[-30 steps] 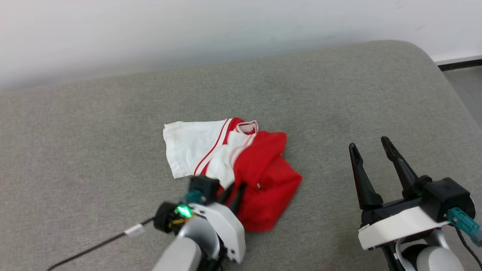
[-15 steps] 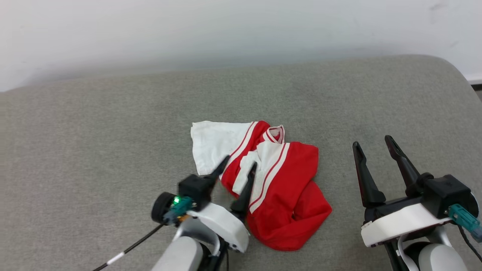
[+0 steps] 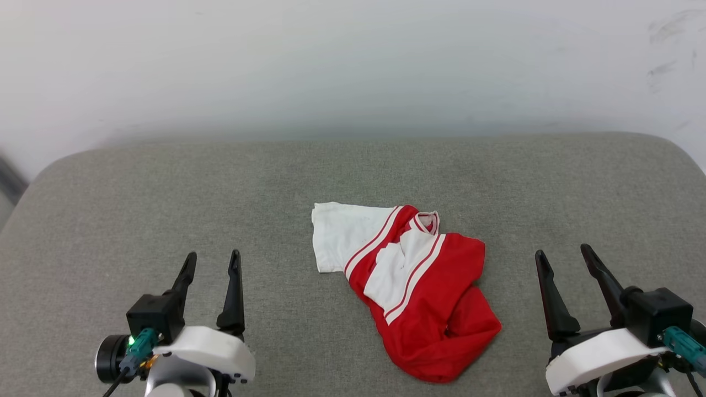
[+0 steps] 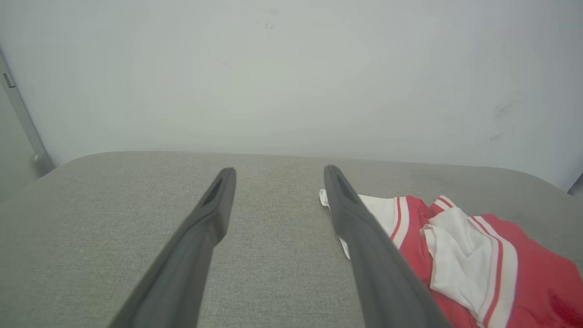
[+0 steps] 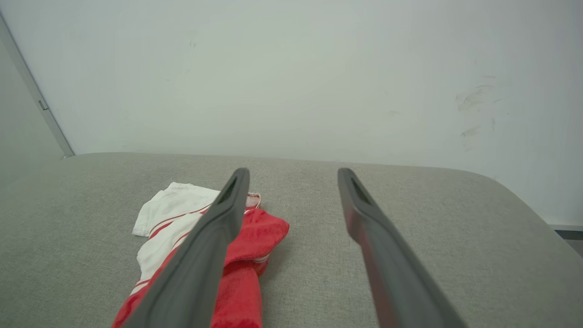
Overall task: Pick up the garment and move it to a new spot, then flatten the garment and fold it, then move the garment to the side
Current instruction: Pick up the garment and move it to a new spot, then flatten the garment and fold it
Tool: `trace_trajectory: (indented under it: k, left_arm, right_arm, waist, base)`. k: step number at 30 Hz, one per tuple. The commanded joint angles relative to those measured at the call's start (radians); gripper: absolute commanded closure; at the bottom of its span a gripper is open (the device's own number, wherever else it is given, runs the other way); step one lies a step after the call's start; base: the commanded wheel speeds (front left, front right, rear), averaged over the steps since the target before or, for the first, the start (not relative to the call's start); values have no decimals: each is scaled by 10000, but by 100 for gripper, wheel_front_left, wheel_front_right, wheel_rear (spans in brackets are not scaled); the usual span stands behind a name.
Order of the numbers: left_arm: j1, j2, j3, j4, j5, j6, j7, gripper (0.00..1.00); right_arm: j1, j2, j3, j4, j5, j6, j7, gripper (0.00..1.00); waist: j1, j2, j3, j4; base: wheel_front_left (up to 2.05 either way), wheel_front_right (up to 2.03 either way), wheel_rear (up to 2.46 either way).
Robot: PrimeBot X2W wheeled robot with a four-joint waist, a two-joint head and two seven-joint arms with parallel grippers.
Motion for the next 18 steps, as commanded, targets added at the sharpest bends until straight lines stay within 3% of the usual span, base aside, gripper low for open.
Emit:
trace_trajectory:
  k: [1, 18]
  left_arm:
    - [237, 100, 28, -114, -21, 67, 20, 0]
    - [763, 236, -153, -619, -47, 233, 239, 0]
  right_arm:
    - [174, 14, -27, -13, 36, -3, 21, 0]
    - [389, 13, -269, -182, -4, -5, 434, 0]
  waist:
    - [1, 0, -93, -12]
    - [1, 0, -230, -25]
  base:
    - [0, 0, 0]
    - [0, 0, 0]
